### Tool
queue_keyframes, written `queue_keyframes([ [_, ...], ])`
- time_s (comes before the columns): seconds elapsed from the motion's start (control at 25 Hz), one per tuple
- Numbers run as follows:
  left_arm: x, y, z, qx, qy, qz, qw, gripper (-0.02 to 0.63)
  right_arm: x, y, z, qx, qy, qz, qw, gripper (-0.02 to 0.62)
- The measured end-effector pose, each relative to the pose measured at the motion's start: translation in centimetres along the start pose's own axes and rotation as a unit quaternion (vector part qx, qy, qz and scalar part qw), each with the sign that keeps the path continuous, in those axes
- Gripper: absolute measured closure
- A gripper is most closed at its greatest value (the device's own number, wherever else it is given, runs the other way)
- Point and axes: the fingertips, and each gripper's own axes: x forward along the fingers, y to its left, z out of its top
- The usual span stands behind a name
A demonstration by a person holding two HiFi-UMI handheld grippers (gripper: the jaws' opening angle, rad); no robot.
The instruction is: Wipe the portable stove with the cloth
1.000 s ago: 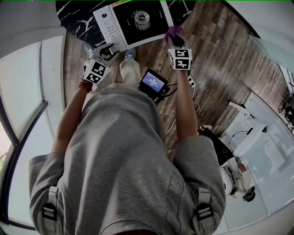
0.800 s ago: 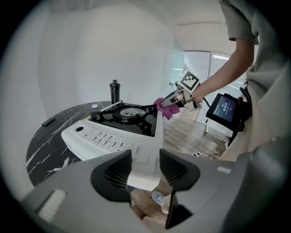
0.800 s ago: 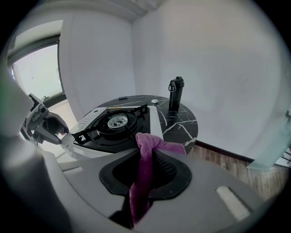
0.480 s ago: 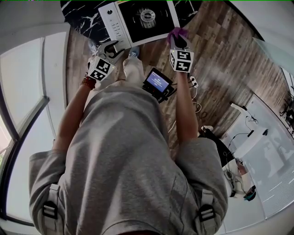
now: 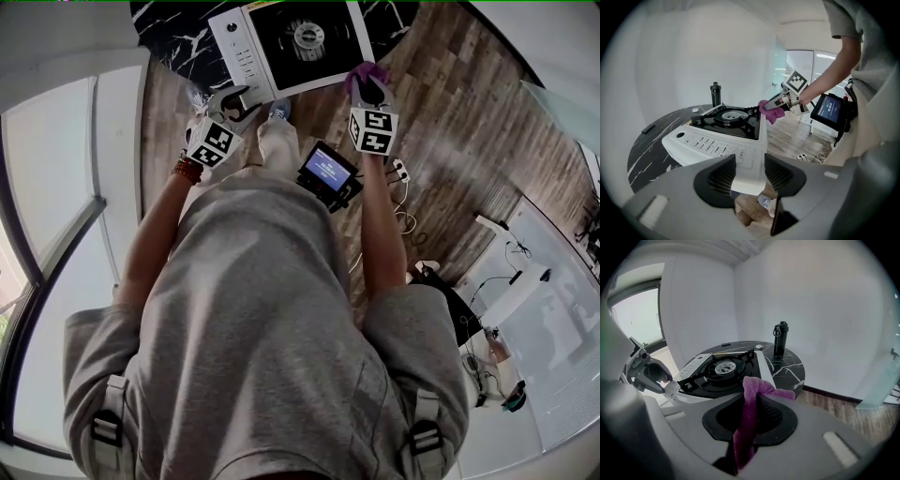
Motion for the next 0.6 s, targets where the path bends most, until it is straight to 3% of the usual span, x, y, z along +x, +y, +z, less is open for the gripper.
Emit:
queue_keyframes([
  [0.32,0.1,-0.1,0.2,-0.001,-0.001,-0.001,1.0000,0.413,0.1,2.4,0.1,-0.003,-0.002,0.013,1.000,0.518],
  [0.6,0.1,0.0,0.0,-0.003,-0.002,0.000,1.0000,0.413,0.4,3.4,0.0,-0.038,0.026,0.064,0.997,0.518],
])
